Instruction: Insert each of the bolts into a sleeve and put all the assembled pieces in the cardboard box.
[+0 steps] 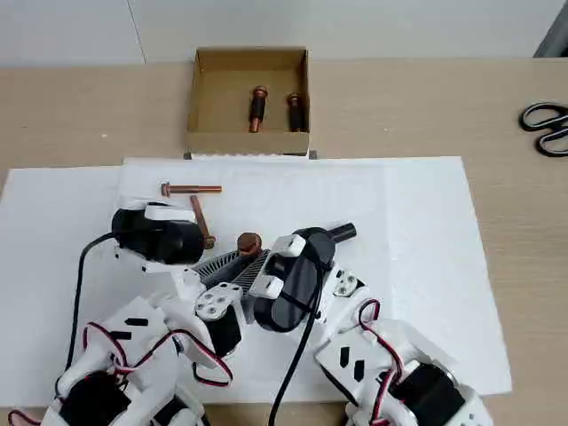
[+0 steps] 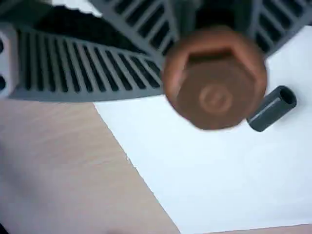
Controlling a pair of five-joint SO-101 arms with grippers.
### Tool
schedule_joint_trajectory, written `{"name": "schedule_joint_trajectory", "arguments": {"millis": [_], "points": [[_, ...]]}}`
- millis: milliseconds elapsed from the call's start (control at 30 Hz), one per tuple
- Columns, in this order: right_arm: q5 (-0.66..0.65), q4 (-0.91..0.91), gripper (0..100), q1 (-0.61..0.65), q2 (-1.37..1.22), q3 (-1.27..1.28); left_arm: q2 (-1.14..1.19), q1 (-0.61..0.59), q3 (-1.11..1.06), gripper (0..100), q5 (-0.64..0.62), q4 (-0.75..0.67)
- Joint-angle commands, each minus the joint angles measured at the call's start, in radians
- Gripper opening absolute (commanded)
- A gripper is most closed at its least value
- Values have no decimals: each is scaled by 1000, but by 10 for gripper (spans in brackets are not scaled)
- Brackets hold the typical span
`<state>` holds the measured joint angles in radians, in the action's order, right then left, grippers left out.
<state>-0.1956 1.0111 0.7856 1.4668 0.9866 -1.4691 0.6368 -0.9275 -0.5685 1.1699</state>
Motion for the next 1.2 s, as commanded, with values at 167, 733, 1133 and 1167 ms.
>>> {"name": "schedule_joint_trajectory", "arguments": {"millis": [167,733,1133,1167], "points": [[-8,-45,2,-21,5,-69,2,-14,1,162,11,54],[-8,-44,2,-24,5,-61,3,-311,196,200,199,112],[6,-44,2,-174,5,-34,3,-580,-81,6,201,71],[21,-44,2,-191,5,-25,3,-594,-139,6,201,40]]}}
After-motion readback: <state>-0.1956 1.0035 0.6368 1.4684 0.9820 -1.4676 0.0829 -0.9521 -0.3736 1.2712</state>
